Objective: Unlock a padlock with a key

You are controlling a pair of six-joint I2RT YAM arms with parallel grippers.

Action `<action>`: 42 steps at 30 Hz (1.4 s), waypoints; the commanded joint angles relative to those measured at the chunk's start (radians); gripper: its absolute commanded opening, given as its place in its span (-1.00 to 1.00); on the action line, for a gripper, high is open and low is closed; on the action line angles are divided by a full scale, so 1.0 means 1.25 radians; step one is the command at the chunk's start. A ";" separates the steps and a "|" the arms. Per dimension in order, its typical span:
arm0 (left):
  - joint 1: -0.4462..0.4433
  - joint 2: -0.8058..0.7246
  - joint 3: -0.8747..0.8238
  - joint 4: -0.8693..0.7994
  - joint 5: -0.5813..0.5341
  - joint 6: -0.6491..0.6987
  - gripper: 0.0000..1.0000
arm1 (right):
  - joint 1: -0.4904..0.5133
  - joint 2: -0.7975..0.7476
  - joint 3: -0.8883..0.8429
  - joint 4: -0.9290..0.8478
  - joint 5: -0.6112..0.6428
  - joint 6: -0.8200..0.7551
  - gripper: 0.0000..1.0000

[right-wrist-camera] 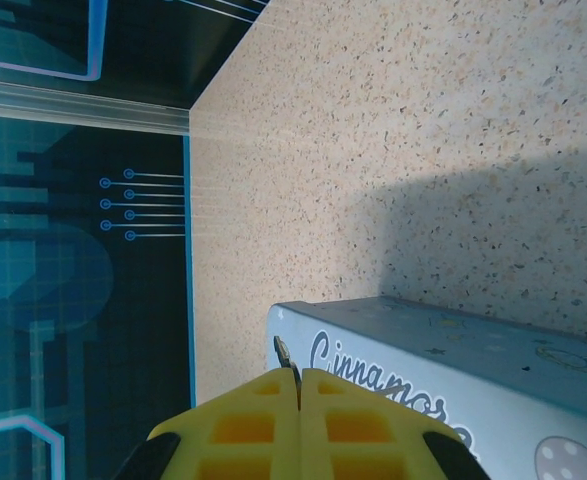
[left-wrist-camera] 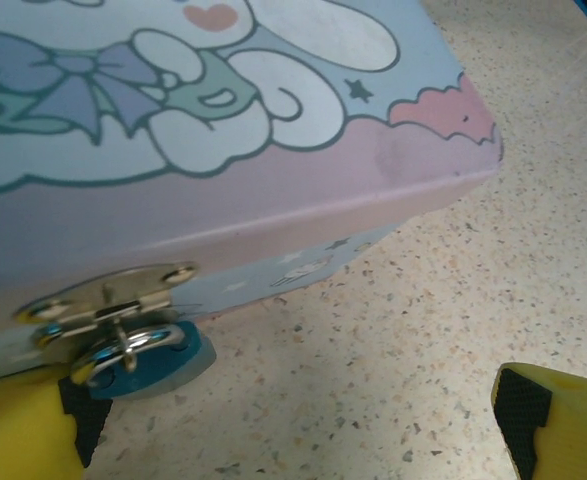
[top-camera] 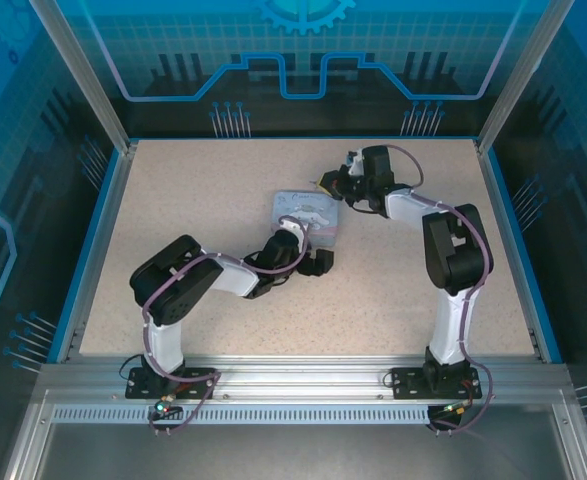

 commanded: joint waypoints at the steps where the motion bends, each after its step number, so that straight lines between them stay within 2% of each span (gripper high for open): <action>1: -0.003 0.020 0.023 0.026 0.052 -0.031 0.98 | 0.013 0.021 -0.011 0.013 0.007 0.010 -1.00; 11: 0.017 0.068 -0.013 0.159 0.052 -0.179 0.98 | 0.017 0.020 -0.034 0.018 0.015 0.011 -1.00; 18: 0.016 0.090 -0.025 0.220 0.050 -0.232 0.96 | 0.017 0.017 -0.038 0.013 0.017 0.008 -1.00; 23: 0.008 0.091 0.010 0.127 0.007 -0.224 0.94 | 0.017 0.025 -0.039 0.012 0.016 0.007 -1.00; 32: -0.009 0.081 0.076 -0.090 -0.149 -0.150 0.92 | 0.018 0.028 -0.040 0.017 0.015 0.012 -1.00; 38: -0.010 0.106 0.091 -0.073 -0.120 -0.127 0.93 | 0.018 0.031 -0.036 0.018 0.012 0.017 -1.00; 42: -0.011 0.118 0.074 -0.012 -0.091 -0.120 0.90 | 0.020 0.031 -0.040 0.022 0.012 0.019 -1.00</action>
